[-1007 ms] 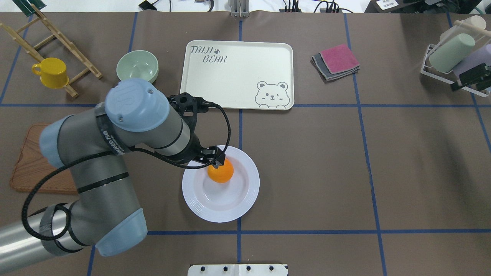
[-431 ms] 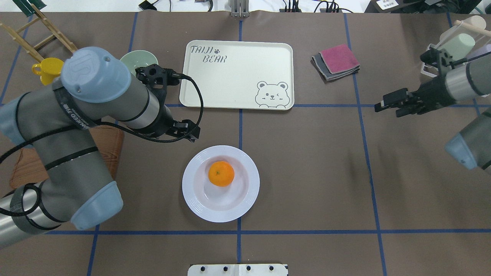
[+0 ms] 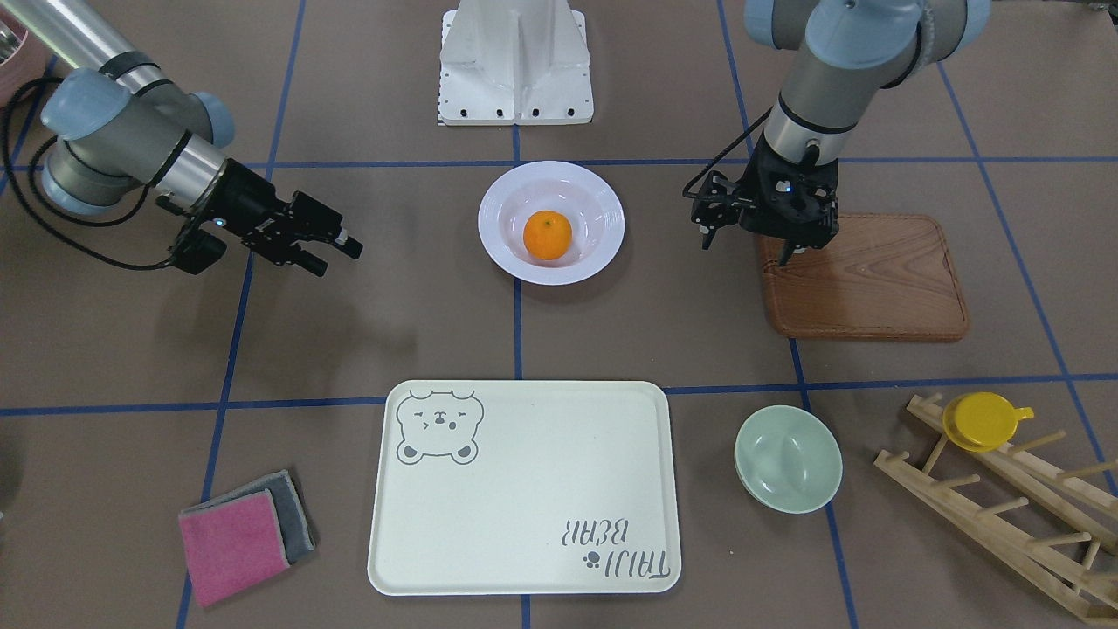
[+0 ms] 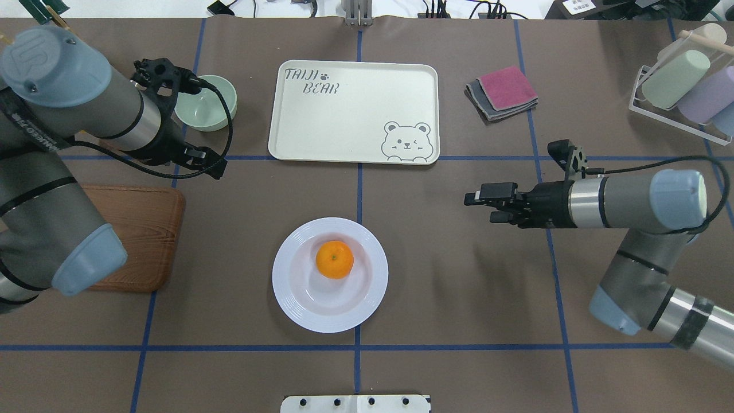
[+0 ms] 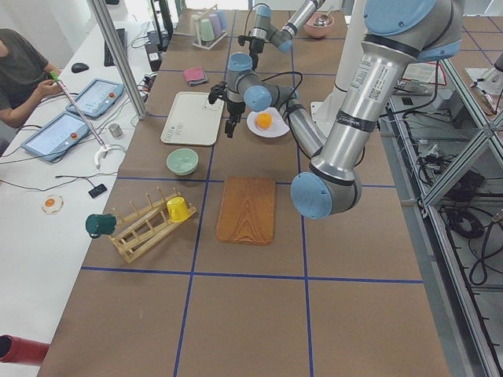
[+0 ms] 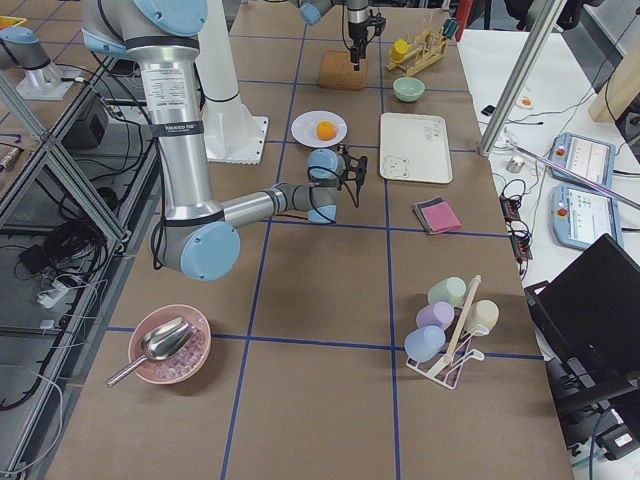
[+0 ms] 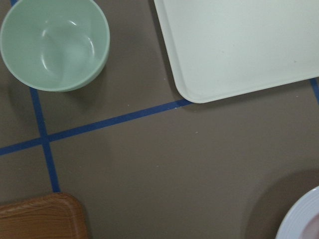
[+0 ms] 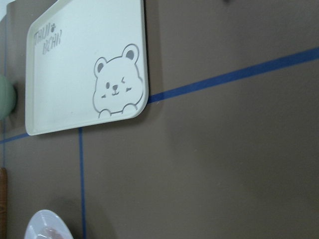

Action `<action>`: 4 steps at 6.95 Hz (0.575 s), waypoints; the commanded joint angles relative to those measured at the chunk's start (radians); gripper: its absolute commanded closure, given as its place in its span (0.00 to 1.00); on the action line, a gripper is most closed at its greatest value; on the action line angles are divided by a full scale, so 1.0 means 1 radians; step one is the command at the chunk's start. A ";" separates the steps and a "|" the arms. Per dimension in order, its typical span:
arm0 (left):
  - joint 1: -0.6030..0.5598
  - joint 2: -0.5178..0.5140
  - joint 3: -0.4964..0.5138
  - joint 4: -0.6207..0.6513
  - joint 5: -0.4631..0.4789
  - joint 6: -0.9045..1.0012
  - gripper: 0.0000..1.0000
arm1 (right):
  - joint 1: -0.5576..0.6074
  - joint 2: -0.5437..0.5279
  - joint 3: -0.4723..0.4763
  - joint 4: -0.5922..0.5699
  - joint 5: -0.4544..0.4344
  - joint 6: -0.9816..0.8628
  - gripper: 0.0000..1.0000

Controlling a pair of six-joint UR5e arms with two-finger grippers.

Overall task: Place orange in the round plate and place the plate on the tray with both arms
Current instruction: 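Open and withdraw the left gripper while the right gripper reaches toward the plate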

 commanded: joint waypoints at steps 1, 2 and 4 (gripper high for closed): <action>-0.023 0.014 0.000 -0.001 -0.003 0.020 0.01 | -0.178 0.025 0.043 0.018 -0.188 0.081 0.00; -0.037 0.036 0.000 -0.001 -0.023 0.061 0.01 | -0.241 0.025 0.081 0.018 -0.232 0.081 0.00; -0.139 0.083 0.020 0.001 -0.087 0.223 0.01 | -0.399 0.051 0.079 0.018 -0.427 0.081 0.00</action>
